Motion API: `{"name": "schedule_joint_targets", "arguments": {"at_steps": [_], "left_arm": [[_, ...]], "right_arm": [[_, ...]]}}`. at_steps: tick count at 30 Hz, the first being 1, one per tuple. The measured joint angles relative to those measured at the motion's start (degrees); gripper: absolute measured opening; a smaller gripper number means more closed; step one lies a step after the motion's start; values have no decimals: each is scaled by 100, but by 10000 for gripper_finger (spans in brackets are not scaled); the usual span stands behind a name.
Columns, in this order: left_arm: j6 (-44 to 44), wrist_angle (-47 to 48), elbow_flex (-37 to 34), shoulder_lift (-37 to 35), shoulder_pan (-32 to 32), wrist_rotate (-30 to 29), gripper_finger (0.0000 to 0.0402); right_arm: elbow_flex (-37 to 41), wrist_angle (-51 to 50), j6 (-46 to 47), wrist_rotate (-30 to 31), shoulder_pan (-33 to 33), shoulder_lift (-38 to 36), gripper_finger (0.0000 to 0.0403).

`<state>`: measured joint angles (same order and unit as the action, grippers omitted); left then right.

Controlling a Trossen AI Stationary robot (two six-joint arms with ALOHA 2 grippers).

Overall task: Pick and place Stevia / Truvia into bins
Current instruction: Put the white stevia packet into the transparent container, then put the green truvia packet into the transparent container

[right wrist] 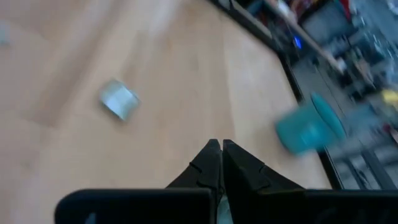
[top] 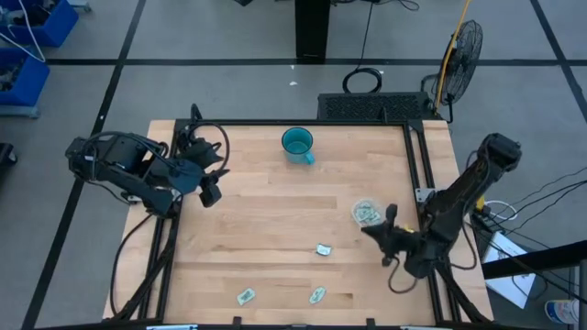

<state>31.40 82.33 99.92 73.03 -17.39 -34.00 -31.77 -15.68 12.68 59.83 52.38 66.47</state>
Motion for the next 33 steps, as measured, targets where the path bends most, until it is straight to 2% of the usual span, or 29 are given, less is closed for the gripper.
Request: {"name": "schedule_joint_targets", "arguments": {"at_steps": [6,10,13,21,25,33], "left_arm": [[0,-92,0,0,0,3,163],[-2,-307,0,2,0,7,163],[-2,-420,0,0,0,7,163],[-7,-912,0,1,-1,9,163],[-7,-1100,0,0,0,9,163],[-5,-1367,0,0,-2,9,163]], "right_arm": [[0,-1357,1068,-69,-411,-33,10],[0,-1718,1654,-961,-719,-35,25],[23,-1743,1707,-1473,-904,-19,43],[162,-1691,1352,-1500,-1133,-21,95],[162,-1144,767,-1396,-1195,-24,110],[162,1029,-791,-1192,-1236,-27,111]]}}
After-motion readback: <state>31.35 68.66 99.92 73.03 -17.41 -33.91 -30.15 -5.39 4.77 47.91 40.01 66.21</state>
